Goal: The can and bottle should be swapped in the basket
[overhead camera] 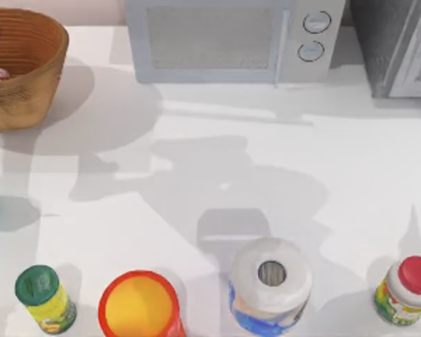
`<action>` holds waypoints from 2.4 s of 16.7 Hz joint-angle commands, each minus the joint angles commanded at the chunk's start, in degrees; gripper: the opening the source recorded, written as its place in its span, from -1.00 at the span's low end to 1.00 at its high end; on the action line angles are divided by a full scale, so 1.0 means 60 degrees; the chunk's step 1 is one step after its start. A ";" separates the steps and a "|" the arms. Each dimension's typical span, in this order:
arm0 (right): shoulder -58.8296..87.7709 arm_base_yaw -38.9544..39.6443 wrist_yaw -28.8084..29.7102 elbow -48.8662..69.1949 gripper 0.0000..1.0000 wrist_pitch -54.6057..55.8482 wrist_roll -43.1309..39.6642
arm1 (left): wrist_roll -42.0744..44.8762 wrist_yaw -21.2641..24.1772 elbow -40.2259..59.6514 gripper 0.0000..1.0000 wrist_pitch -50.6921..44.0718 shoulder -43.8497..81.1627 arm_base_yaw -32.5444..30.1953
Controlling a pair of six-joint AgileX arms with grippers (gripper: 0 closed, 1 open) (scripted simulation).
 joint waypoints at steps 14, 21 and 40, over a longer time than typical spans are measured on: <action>0.0000 0.0000 0.0000 0.0000 1.00 0.0000 0.0000 | 0.1402 0.0136 0.7478 1.00 -0.5182 0.7355 0.0283; 0.0000 0.0000 0.0000 0.0000 1.00 0.0000 0.0000 | 0.1860 0.0491 0.8952 1.00 -0.5707 0.8087 0.0291; 0.0000 0.0000 0.0000 0.0000 1.00 0.0000 0.0000 | 0.1781 0.0484 0.7915 0.55 -0.4030 0.8721 0.0206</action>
